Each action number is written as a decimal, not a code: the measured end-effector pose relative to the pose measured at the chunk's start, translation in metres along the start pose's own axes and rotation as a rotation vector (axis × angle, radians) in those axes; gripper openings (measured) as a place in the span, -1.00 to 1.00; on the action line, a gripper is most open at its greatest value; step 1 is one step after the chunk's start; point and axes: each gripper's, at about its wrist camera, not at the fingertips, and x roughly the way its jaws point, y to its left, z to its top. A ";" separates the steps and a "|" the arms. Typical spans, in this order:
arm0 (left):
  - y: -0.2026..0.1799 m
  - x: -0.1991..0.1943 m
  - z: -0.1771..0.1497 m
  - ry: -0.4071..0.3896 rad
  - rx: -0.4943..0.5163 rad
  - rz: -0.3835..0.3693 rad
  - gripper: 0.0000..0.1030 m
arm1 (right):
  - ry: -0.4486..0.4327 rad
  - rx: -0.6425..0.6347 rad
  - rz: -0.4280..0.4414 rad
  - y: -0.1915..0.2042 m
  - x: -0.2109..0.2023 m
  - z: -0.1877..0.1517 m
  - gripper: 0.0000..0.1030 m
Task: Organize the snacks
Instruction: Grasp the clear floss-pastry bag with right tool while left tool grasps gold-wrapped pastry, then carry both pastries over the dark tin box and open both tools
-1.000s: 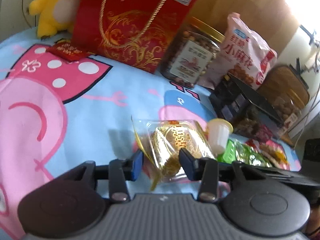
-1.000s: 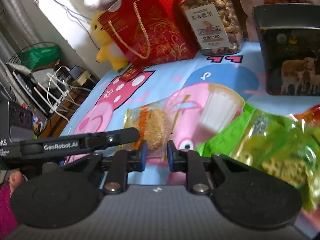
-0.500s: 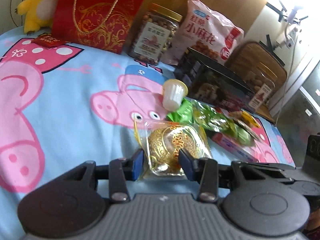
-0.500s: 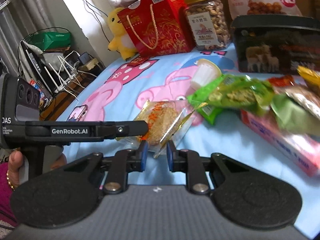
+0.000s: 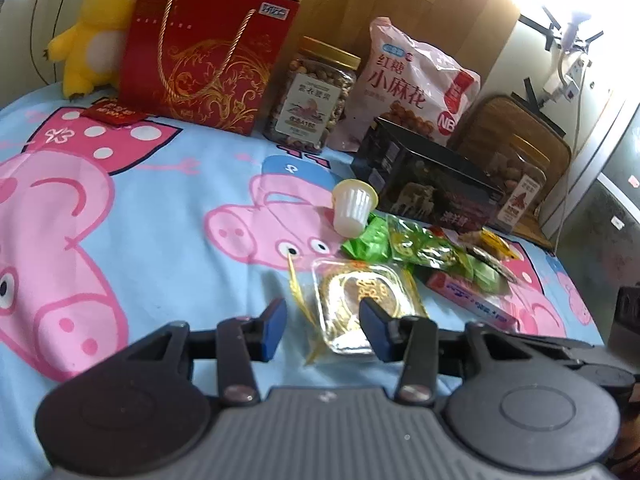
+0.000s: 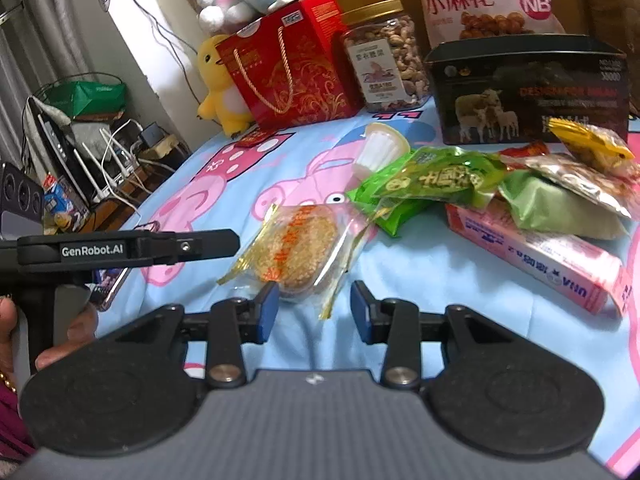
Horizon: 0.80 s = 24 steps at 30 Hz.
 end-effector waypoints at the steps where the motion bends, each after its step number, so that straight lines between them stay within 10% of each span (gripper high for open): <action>1: 0.002 0.002 0.002 0.010 -0.008 -0.006 -0.17 | 0.000 0.003 -0.001 -0.001 0.000 0.000 -0.17; 9: 0.006 0.035 0.003 0.120 -0.050 -0.085 -0.24 | 0.066 0.008 0.033 -0.003 0.018 0.011 -0.31; 16: -0.036 0.014 0.047 0.026 -0.004 -0.150 -0.33 | -0.054 -0.084 0.039 0.002 -0.024 0.048 -0.50; 24: -0.135 0.097 0.142 -0.056 0.141 -0.196 -0.32 | -0.180 -0.146 -0.191 -0.058 -0.058 0.148 -0.51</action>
